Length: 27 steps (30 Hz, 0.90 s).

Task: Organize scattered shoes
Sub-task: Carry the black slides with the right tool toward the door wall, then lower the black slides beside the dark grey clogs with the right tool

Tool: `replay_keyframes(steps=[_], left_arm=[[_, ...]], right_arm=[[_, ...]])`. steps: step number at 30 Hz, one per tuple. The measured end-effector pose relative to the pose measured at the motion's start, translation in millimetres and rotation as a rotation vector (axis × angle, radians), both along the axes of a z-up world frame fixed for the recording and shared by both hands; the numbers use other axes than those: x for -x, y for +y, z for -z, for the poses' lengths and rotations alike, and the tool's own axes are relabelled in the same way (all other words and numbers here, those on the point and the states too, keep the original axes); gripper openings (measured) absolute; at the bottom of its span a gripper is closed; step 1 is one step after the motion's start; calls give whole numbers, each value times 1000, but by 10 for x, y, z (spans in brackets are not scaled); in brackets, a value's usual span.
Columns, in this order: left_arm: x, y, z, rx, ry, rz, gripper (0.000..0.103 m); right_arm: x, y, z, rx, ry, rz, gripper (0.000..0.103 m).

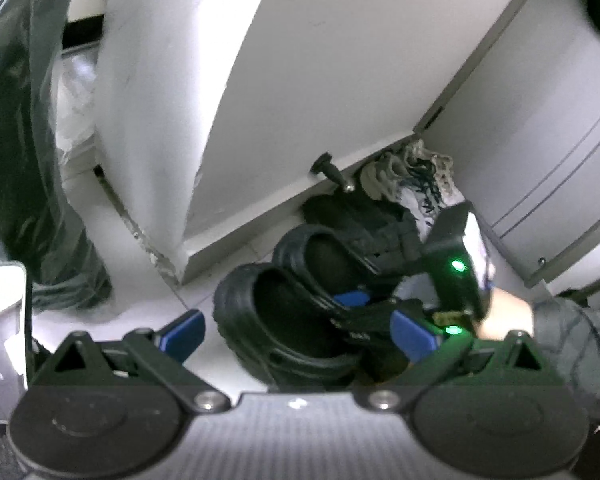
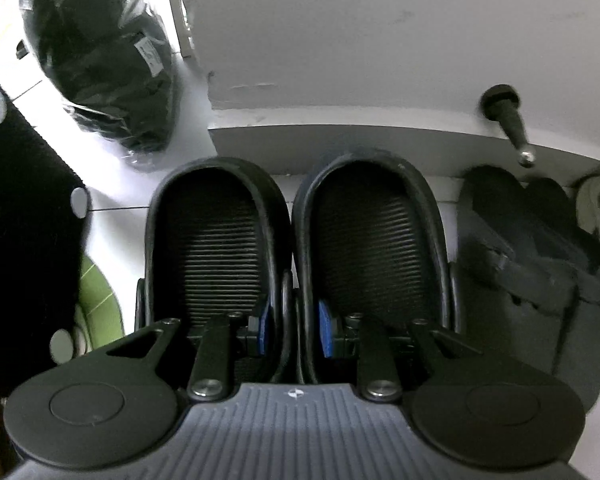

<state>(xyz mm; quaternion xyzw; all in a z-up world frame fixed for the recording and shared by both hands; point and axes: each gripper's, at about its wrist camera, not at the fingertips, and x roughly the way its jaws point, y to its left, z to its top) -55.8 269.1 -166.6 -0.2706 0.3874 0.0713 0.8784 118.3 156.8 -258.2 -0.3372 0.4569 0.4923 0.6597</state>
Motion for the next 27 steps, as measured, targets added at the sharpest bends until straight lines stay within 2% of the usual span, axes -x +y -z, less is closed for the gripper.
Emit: replay_keyframes(steps=[7, 21, 24, 25, 26, 27], left_arm=[[-6, 33, 85, 16, 27, -14, 101], [-82, 8, 166, 36, 44, 3, 101], [-113, -7, 173, 39, 42, 10, 101], [-121, -11, 177, 40, 40, 12, 101], [-128, -16, 181, 42, 38, 14, 101], [-135, -20, 187, 43, 37, 15, 101]], right_arm=[[-109, 273, 149, 28, -30, -62, 26], [-328, 492, 276, 27, -5, -92, 27], [-369, 475, 251, 21, 35, -50, 33], [-408, 431, 181, -17, 60, -26, 38], [-446, 374, 98, -66, 78, -1, 53], [-484, 316, 16, -114, 96, 23, 63]])
